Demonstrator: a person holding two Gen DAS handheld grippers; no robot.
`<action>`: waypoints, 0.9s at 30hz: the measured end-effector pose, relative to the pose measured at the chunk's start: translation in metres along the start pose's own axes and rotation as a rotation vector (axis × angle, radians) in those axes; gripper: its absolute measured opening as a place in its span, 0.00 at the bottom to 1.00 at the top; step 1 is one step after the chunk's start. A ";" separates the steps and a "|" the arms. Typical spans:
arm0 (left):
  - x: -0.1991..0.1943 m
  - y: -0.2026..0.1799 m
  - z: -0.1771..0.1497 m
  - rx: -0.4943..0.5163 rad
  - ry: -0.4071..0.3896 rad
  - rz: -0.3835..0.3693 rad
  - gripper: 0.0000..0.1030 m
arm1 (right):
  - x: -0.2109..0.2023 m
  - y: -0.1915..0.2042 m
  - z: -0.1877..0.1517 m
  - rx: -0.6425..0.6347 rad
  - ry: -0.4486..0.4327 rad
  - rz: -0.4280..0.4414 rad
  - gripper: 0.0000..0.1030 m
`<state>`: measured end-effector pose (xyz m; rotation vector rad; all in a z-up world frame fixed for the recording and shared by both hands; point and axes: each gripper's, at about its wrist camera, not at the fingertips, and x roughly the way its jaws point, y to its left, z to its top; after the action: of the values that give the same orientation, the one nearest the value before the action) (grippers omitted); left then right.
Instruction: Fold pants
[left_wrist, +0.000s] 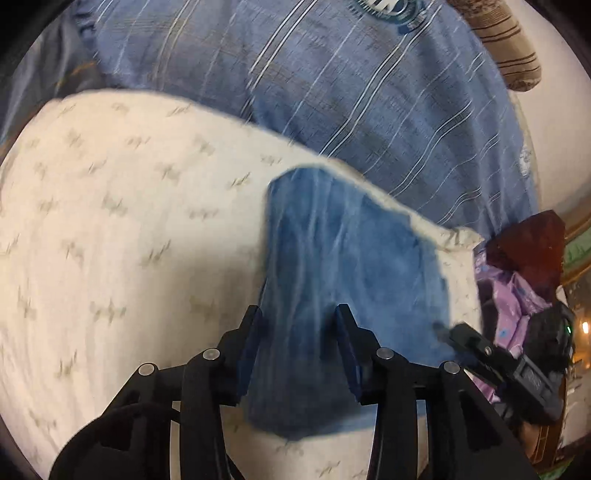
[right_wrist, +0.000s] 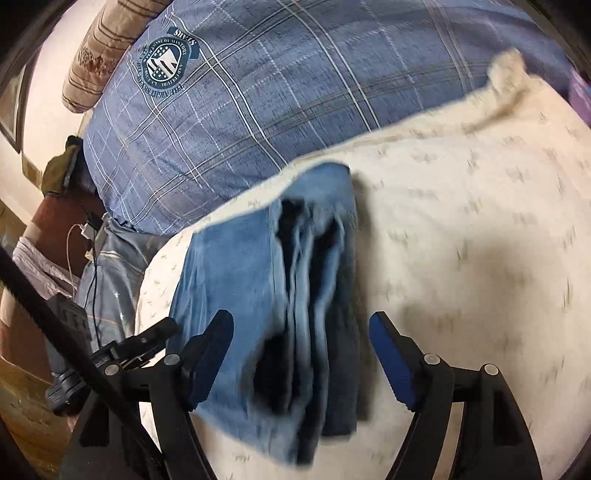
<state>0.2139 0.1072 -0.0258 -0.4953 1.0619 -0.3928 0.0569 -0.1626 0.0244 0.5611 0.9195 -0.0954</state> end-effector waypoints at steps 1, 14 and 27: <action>-0.001 -0.003 -0.004 -0.002 0.004 -0.003 0.38 | 0.002 -0.001 -0.007 0.003 0.008 0.005 0.75; -0.007 -0.008 -0.003 0.001 -0.005 -0.090 0.13 | 0.012 0.015 -0.012 -0.087 0.050 -0.011 0.40; -0.061 0.012 -0.029 0.028 -0.138 -0.033 0.50 | -0.040 0.007 -0.027 -0.109 -0.108 -0.053 0.75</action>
<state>0.1622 0.1443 0.0003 -0.5087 0.9144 -0.3963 0.0156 -0.1491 0.0456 0.4268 0.8293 -0.1221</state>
